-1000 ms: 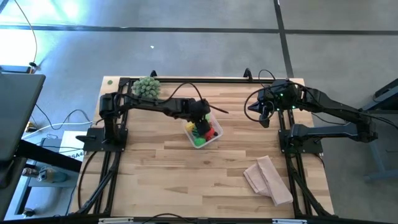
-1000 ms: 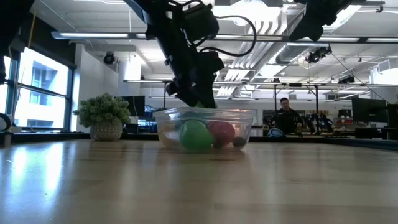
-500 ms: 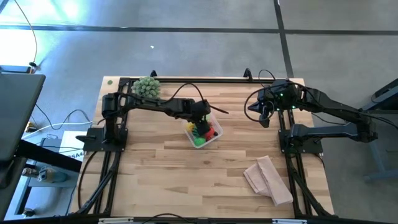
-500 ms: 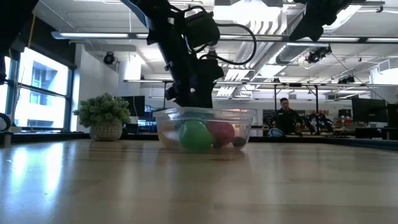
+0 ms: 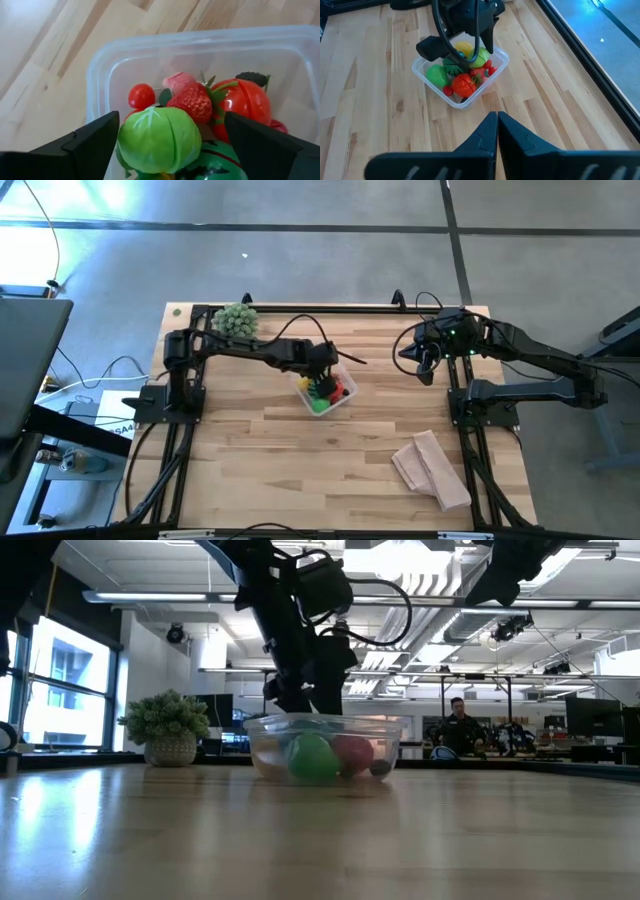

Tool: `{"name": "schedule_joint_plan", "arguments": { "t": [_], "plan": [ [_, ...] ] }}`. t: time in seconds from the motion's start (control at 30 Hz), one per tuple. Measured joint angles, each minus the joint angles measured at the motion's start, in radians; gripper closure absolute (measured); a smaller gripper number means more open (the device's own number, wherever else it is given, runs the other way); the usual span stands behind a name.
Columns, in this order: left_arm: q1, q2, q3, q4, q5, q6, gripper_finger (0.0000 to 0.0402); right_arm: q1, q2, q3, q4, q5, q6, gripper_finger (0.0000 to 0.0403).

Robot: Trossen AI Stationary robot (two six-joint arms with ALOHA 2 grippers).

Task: Pick and placing Produce into tupperware
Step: Put the green cabbage into the transparent bin, then return to Home Position

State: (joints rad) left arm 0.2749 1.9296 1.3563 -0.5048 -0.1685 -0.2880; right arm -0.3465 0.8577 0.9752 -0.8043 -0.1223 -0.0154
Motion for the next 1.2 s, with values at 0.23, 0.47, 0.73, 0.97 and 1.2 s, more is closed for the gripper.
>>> {"name": "schedule_joint_plan", "arguments": {
  "t": [0.23, 0.47, 0.73, 0.97, 1.2],
  "plan": [
    [-0.016, -0.042, 0.0, 0.007, -0.001, 0.011, 0.0048, 0.0, 0.0, 0.0, 0.0, 0.0, 0.0, 0.0399],
    [-0.03, -0.1, 0.0, -0.02, -0.005, 0.022, 0.0048, 0.0, 0.0, 0.0, 0.0, 0.0, 0.0, 0.0399],
    [-0.041, -0.174, 0.0, -0.123, 0.074, 0.015, 0.0048, 0.0, 0.0, 0.0, 0.0, 0.0, 0.0, 0.0399],
    [-0.048, -0.238, 0.0, -0.18, 0.155, 0.03, 0.0072, 0.0, 0.0, 0.0, 0.0, 0.0, 0.0, 0.0399],
    [-0.046, -0.333, 0.0, -0.282, 0.136, 0.072, 0.0173, 0.0, 0.0, 0.0, 0.0, 0.0, 0.0, 0.0399]
  ]
}}
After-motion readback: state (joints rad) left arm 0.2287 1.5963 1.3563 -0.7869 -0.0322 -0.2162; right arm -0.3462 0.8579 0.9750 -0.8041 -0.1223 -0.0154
